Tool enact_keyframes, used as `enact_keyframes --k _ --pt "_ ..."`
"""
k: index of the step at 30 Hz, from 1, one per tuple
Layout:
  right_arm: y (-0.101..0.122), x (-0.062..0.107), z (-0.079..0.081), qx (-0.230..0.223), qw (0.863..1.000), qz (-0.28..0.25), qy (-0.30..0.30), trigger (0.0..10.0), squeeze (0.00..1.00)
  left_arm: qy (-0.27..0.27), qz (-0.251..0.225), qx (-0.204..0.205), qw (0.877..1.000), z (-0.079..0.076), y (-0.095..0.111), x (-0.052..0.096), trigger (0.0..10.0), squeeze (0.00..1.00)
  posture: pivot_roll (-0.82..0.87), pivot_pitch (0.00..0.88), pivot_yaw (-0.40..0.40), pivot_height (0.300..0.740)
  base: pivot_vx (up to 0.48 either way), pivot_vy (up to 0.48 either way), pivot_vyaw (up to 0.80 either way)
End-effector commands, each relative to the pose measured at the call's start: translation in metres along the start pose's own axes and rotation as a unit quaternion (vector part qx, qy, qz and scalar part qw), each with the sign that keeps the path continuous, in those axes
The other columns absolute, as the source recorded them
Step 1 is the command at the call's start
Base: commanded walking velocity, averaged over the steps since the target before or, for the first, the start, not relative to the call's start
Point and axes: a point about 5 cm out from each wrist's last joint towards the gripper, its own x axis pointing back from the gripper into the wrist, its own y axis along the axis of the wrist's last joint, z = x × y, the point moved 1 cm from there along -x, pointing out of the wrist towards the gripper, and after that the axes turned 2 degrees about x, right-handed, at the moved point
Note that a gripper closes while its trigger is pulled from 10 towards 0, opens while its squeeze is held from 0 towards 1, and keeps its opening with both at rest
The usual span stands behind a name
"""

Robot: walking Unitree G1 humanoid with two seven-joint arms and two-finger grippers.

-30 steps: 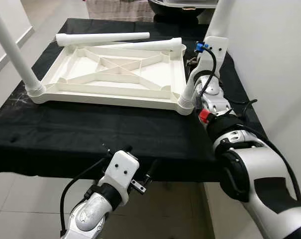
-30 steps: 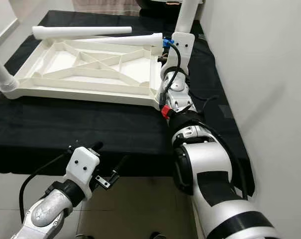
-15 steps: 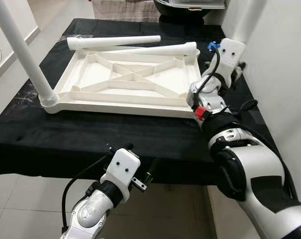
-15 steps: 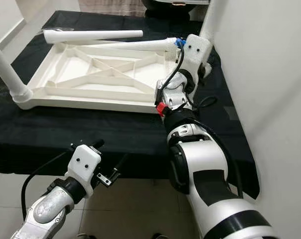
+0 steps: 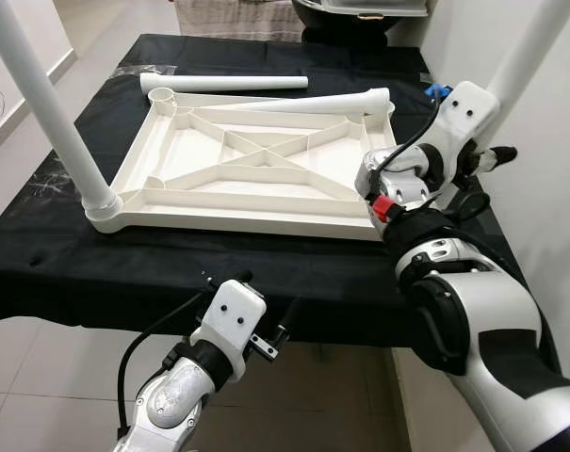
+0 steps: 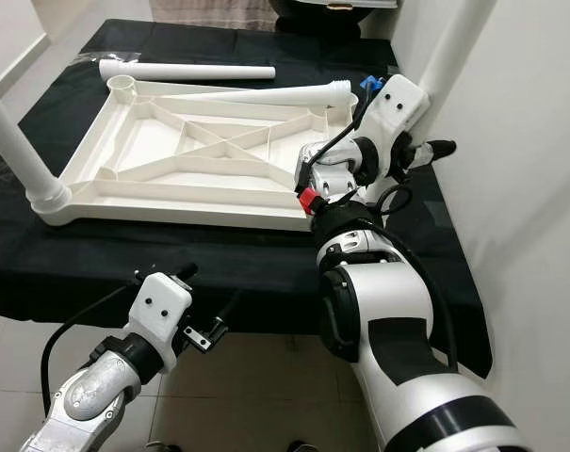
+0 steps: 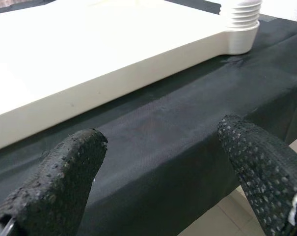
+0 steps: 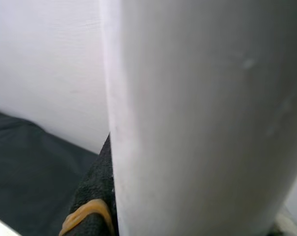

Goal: Building children table

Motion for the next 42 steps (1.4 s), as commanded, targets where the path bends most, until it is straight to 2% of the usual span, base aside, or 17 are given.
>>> enact_keyframes --k 1,5,12,15,24,34,35,36,37,38,42 --pt "-0.019 -0.006 -0.010 0.034 0.997 0.046 -0.053 10.0 0.00 -0.002 0.009 -0.001 1.000 -0.001 -0.005 0.001 10.0 0.00 0.12 0.201 -0.071 0.740 0.000 0.000 0.00" --pt "-0.018 -0.008 -0.019 0.018 0.990 0.069 -0.125 10.0 0.00 -0.001 0.008 -0.003 1.000 -0.001 -0.004 0.000 10.0 0.00 0.12 0.206 -0.075 0.740 0.000 0.000 0.00" --pt "-0.016 -0.008 -0.023 0.026 0.985 0.066 -0.160 10.0 0.00 -0.003 0.008 -0.006 1.000 -0.001 -0.004 0.000 10.0 0.00 0.12 0.208 -0.076 0.740 0.000 0.000 0.00" --pt "-0.017 -0.008 -0.025 0.023 0.980 0.081 -0.178 10.0 0.00 -0.004 0.009 -0.008 1.000 -0.001 -0.004 0.000 10.0 0.00 0.13 0.208 -0.076 0.740 0.000 0.000 0.00" --pt "-0.017 -0.003 -0.023 0.028 0.982 0.074 -0.171 10.0 0.00 -0.007 0.010 -0.003 1.000 -0.002 -0.004 -0.001 10.0 0.00 0.12 0.213 -0.075 0.740 0.000 0.000 0.00" --pt "-0.019 0.006 -0.016 0.022 0.988 0.067 -0.134 10.0 0.00 -0.006 0.011 -0.005 1.000 -0.003 -0.005 -0.001 10.0 0.00 0.12 0.205 -0.072 0.740 0.000 0.000 0.00" --pt "-0.018 0.007 -0.015 0.019 0.989 0.064 -0.130 10.0 0.23 -0.006 0.011 -0.005 1.000 -0.003 -0.006 -0.001 10.0 0.00 0.12 0.205 -0.072 0.740 0.000 0.000 0.00" --pt "-0.017 0.008 -0.014 0.018 0.990 0.058 -0.124 10.0 0.64 -0.008 0.012 -0.004 1.000 -0.003 -0.006 0.000 10.0 0.00 0.12 0.202 -0.069 0.740 0.000 0.000 0.00" --pt "-0.016 0.008 -0.014 0.018 0.991 0.053 -0.121 10.0 0.64 -0.008 0.013 -0.004 1.000 -0.003 -0.007 0.000 10.0 0.00 0.12 0.202 -0.069 0.740 0.000 0.000 0.00" --pt "-0.015 0.009 -0.012 0.018 0.992 0.048 -0.112 10.0 1.00 -0.008 0.014 -0.003 1.000 -0.003 -0.007 0.000 10.0 0.00 0.12 0.200 -0.070 0.740 0.000 0.000 0.00" --pt "-0.015 0.010 -0.011 0.015 0.993 0.047 -0.103 10.0 1.00 -0.007 0.013 -0.005 1.000 -0.004 -0.007 0.000 10.0 0.00 0.11 0.194 -0.069 0.740 0.000 0.000 0.00"
